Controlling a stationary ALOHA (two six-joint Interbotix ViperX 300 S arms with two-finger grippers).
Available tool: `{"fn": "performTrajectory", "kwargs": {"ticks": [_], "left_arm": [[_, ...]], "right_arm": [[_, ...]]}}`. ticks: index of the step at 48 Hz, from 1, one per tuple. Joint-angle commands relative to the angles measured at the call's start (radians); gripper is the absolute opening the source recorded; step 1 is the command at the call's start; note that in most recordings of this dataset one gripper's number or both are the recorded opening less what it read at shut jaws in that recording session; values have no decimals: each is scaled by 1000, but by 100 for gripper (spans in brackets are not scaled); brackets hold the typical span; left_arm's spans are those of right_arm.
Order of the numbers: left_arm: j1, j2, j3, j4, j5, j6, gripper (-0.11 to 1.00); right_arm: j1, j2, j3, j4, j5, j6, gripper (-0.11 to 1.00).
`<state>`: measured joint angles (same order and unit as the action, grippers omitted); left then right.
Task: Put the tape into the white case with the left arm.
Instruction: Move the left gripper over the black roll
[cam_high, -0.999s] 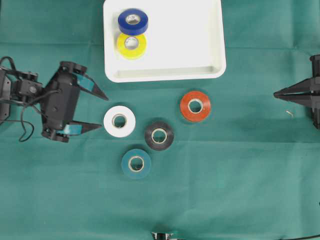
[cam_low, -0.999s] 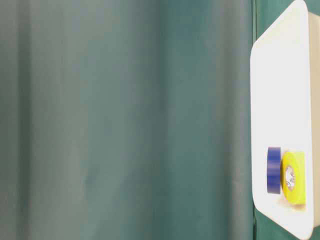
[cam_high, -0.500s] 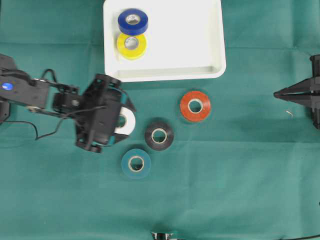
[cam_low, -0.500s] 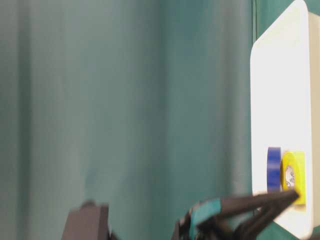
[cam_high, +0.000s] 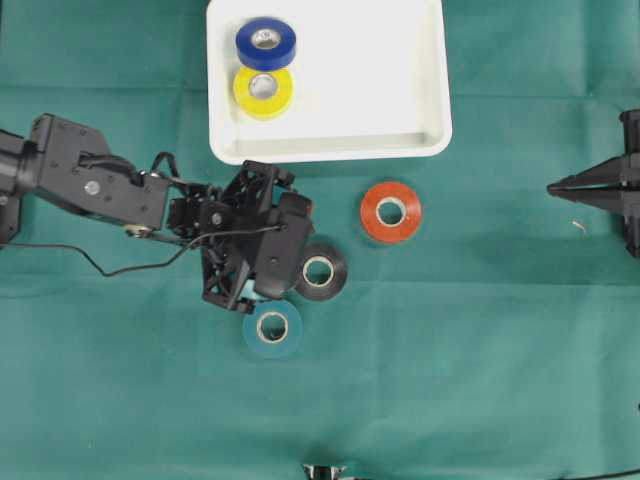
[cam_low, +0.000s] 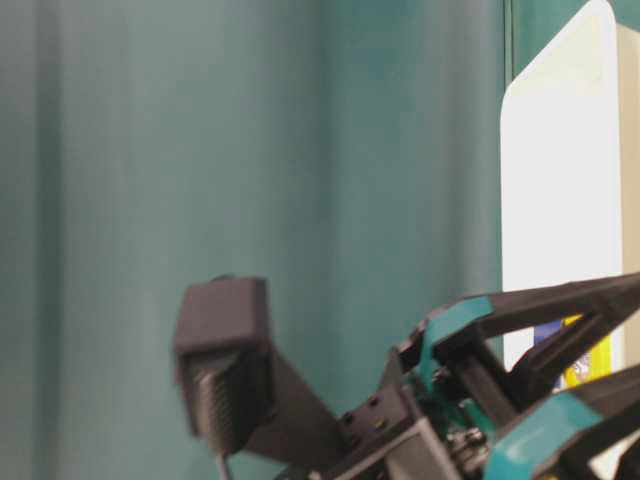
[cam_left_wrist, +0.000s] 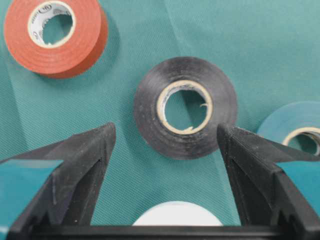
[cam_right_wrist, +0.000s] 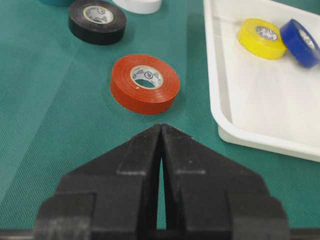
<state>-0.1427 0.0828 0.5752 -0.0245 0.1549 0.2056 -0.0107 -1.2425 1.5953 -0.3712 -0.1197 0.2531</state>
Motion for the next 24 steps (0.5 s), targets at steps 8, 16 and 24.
{"fn": "performTrajectory", "kwargs": {"ticks": [8,16,24], "left_arm": [[23,35,-64,-2,2,-61,81],[23,66,-86,-2,11,-97,81],[20,91,-94,-2,41,-100,81]], "right_arm": [[-2,6,5,-6,-8,2,-9],[-2,6,3,-6,-8,2,-9],[-2,6,3,-6,-8,2,-9]]}}
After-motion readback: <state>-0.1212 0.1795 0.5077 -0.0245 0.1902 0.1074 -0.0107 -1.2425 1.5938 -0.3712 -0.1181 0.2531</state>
